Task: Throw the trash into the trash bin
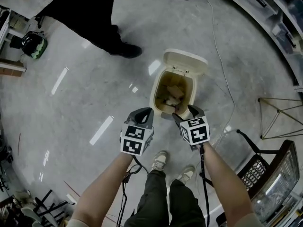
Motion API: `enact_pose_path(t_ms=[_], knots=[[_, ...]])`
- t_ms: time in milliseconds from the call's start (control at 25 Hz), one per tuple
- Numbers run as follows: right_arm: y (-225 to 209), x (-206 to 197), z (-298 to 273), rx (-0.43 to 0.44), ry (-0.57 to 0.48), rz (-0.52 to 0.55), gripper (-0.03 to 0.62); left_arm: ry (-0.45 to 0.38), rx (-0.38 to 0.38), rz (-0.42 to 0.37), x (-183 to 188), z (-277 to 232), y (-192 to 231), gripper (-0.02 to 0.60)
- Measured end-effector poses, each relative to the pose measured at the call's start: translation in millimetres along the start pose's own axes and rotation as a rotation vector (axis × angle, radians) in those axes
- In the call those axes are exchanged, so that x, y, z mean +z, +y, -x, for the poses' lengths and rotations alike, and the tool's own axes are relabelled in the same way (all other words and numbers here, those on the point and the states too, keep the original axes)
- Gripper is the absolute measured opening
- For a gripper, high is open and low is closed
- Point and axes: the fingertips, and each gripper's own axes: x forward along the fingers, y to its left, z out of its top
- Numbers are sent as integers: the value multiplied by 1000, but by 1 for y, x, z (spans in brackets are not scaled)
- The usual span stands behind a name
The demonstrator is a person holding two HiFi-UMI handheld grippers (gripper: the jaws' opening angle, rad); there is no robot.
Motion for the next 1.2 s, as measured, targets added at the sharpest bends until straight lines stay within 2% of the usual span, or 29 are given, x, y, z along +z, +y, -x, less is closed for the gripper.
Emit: enact_pose_path(t_ms=[80,160,240,600,880,1000,1200], knots=[[-3,0,12,-3,2,-28,315,-11,0,-11,4,5,-5,2],[-6,2,28,-18,5,-49,240,-17,-2,-18,11,13,-11,2],[-7,10,46,-23,-11,-64,226,-31,-3,-24,22,23,-15,2],[9,80,155,-15,-180,-74,113,-122,-6,-73,99,89,-36,2],[42,137,266,-4,-346,-56,61,-233,-9,-152,173,157,-64,2],[56,151,319,-7,-410,-50,57,-274,-10,-164,203,189,-83,2],[73,165,404,-33,-498,-19,51,-354,-63,-242,254,241,-131,2]])
